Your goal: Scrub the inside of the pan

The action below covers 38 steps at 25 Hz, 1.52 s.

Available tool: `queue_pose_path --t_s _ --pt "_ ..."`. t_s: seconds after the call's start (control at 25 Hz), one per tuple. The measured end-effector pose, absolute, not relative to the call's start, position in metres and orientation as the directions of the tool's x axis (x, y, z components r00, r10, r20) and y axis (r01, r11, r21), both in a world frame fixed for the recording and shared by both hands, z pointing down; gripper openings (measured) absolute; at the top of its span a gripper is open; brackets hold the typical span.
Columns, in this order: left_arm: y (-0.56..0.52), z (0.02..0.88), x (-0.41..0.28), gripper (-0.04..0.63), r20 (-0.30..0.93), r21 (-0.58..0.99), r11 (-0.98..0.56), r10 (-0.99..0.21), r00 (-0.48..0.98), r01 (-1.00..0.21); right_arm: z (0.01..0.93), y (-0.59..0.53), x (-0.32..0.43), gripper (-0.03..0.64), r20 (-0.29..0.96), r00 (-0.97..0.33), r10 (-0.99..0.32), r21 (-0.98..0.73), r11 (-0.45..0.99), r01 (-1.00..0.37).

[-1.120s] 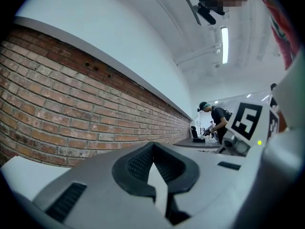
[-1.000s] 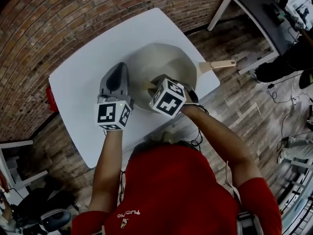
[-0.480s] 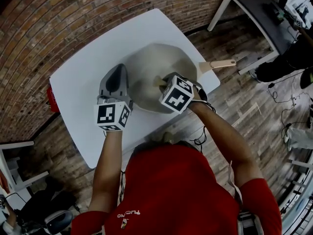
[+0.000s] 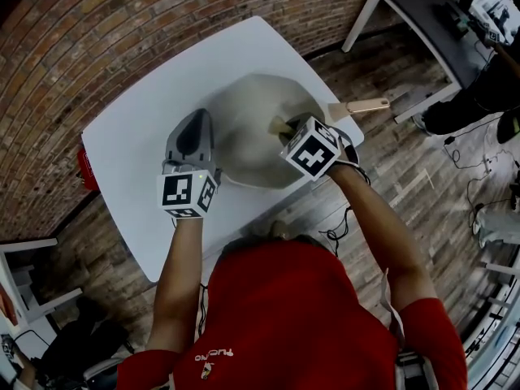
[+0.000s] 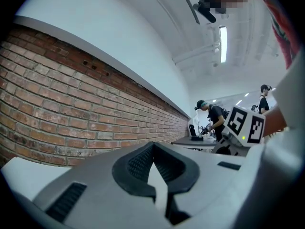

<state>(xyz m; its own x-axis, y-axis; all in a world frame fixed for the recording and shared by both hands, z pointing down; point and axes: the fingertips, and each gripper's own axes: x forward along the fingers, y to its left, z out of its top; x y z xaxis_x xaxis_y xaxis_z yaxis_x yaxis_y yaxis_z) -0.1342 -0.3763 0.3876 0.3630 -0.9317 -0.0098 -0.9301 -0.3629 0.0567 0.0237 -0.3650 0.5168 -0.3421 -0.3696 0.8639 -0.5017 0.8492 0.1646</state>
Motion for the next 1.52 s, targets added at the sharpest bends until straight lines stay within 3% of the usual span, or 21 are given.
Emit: queue_pose_path --t_s 0.28,0.56,1.0,1.2,1.52 --pt "-0.376 0.377 -0.128 0.014 -0.021 0.050 -0.380 -0.925 0.379 -0.924 0.489 -0.372 0.016 0.086 0.779 -0.466 -0.420 0.093 0.812 -0.577" --pt "-0.377 0.349 -0.108 0.014 -0.059 0.032 -0.420 -0.906 0.418 -0.907 0.414 -0.387 0.002 0.086 0.459 -0.687 -0.563 -0.034 0.762 -0.647" --pt "-0.369 0.326 -0.069 0.014 -0.078 -0.001 -0.479 -0.875 0.477 -0.878 0.341 -0.378 -0.006 0.086 0.083 -0.769 -0.633 -0.076 0.766 -0.639" --pt "-0.363 0.325 -0.060 0.014 -0.066 -0.016 -0.486 -0.871 0.486 -0.874 0.333 -0.365 -0.013 0.086 0.005 -0.787 -0.617 -0.074 0.785 -0.615" --pt "-0.359 0.327 -0.057 0.014 -0.054 -0.018 -0.476 -0.877 0.477 -0.879 0.333 -0.358 -0.020 0.086 -0.014 -0.797 -0.604 -0.062 0.796 -0.602"
